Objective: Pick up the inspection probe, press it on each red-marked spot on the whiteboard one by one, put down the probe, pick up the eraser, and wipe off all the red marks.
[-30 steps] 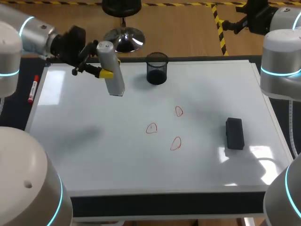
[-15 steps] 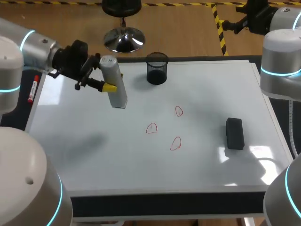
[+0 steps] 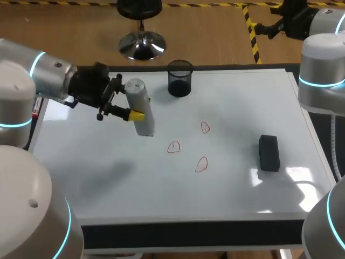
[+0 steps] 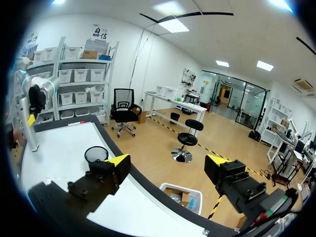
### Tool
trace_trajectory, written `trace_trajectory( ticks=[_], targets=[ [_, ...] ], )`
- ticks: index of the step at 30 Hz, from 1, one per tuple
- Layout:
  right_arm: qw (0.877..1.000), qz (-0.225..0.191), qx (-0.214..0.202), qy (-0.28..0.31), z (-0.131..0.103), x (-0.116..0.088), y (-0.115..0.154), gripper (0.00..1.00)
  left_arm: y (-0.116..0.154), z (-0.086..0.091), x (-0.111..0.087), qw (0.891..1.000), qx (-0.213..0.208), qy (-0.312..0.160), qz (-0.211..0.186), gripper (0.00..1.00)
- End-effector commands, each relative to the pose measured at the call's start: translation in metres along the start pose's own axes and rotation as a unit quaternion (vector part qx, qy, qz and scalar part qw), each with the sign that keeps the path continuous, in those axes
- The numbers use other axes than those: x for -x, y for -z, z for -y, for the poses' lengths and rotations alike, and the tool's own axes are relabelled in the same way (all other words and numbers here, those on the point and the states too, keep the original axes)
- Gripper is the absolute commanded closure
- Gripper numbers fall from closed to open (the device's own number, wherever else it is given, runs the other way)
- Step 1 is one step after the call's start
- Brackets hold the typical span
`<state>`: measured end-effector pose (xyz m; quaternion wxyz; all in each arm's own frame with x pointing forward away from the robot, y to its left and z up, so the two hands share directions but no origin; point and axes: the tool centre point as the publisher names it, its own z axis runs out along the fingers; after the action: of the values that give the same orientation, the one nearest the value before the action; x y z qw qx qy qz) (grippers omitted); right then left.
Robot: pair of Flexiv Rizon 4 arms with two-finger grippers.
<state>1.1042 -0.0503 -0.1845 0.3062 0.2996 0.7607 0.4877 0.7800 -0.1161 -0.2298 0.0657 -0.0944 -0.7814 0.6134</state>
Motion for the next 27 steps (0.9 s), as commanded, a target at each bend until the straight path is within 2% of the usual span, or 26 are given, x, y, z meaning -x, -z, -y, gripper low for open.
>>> trace_trajectory(
  ticks=[1, 7, 14, 27],
  targets=[
    [1.0, 0.0, 0.0, 0.0, 0.0, 0.0, 0.0, 0.0, -0.015, -0.002, 0.0, 1.0, 0.002, 0.001, -0.002, 1.0],
    [1.0, 0.0, 0.0, 0.0, 0.0, 0.0, 0.0, 0.0, -0.034, -0.009, 0.003, 1.0, 0.006, 0.002, -0.023, 1.0],
    [1.0, 0.0, 0.0, 0.0, 0.0, 0.0, 0.0, 0.0, -0.051, -0.014, 0.007, 0.999, -0.011, 0.001, -0.034, 1.0],
    [1.0, 0.0, 0.0, 0.0, 0.0, 0.0, 0.0, 0.0, -0.075, -0.033, 0.011, 0.999, -0.001, -0.004, -0.043, 1.0]
  ],
)
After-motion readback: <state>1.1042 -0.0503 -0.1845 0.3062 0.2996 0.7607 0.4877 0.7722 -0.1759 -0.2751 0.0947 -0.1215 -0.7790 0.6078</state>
